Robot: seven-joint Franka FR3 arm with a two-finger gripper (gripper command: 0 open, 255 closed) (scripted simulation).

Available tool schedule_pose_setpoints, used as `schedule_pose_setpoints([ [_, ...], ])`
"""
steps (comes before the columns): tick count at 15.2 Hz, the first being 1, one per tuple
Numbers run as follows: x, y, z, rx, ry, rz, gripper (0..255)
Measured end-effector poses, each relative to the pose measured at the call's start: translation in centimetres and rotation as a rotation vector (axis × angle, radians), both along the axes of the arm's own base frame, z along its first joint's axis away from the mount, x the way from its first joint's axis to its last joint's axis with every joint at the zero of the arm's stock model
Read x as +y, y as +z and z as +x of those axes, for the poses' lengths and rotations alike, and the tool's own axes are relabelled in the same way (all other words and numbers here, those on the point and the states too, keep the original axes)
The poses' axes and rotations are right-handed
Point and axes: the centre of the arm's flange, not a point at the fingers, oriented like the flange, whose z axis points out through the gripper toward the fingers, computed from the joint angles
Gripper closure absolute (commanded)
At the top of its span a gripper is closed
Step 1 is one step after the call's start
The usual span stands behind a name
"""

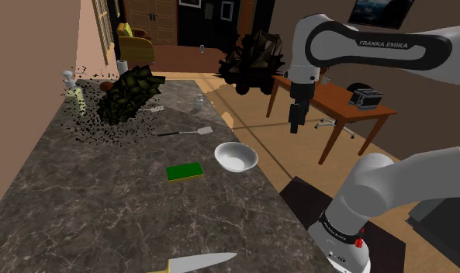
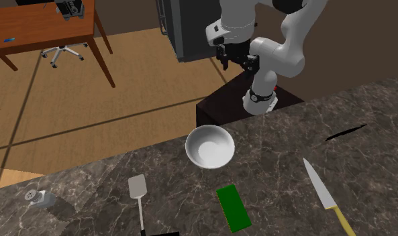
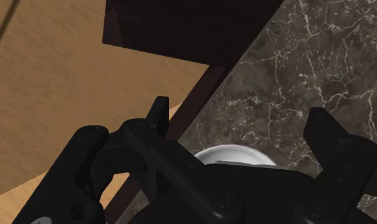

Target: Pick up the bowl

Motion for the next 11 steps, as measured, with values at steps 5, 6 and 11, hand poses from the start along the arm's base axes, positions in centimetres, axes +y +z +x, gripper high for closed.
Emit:
schedule_pose_setpoints([
  [5, -1.5, -2.7, 2.9, 0.002, 0.0, 0.07, 0],
  [6, -2.0, -3.8, 3.6, 0.003, -0.001, 0.093, 0],
  [11, -4.7, -8.3, 8.5, 0.002, -0.002, 0.207, 0],
])
